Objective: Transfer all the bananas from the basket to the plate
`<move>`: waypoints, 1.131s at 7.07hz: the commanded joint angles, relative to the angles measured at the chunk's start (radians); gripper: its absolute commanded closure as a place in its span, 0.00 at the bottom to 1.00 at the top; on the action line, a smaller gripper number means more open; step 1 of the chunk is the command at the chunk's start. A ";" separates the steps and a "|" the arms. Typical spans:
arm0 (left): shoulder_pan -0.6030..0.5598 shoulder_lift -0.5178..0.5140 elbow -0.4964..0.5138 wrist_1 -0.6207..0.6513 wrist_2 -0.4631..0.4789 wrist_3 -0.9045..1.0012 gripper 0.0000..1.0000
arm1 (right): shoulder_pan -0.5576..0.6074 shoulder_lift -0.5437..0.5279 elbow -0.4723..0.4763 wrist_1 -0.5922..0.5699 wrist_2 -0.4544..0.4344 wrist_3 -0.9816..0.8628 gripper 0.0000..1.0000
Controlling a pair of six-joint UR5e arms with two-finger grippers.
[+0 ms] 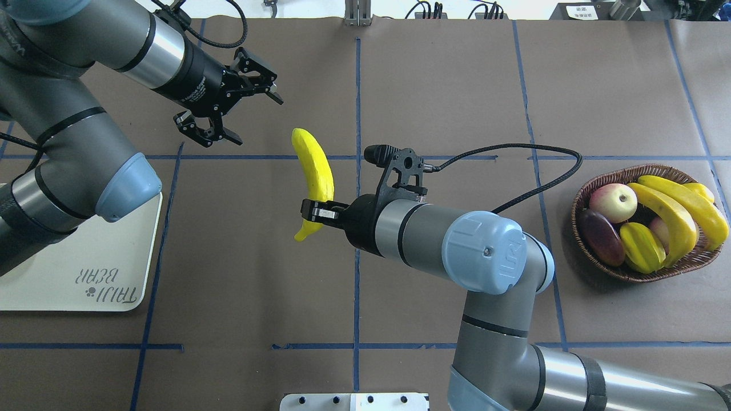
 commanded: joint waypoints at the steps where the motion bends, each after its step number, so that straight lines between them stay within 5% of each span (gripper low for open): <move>1: 0.031 -0.017 0.007 0.000 0.031 -0.027 0.00 | 0.000 0.002 -0.001 0.000 0.000 0.000 0.95; 7: 0.120 -0.069 0.066 -0.021 0.116 -0.073 0.00 | 0.000 0.008 -0.001 0.000 0.000 0.000 0.95; 8: 0.125 -0.069 0.066 -0.022 0.116 -0.073 0.08 | 0.000 0.008 -0.001 0.000 0.000 0.000 0.95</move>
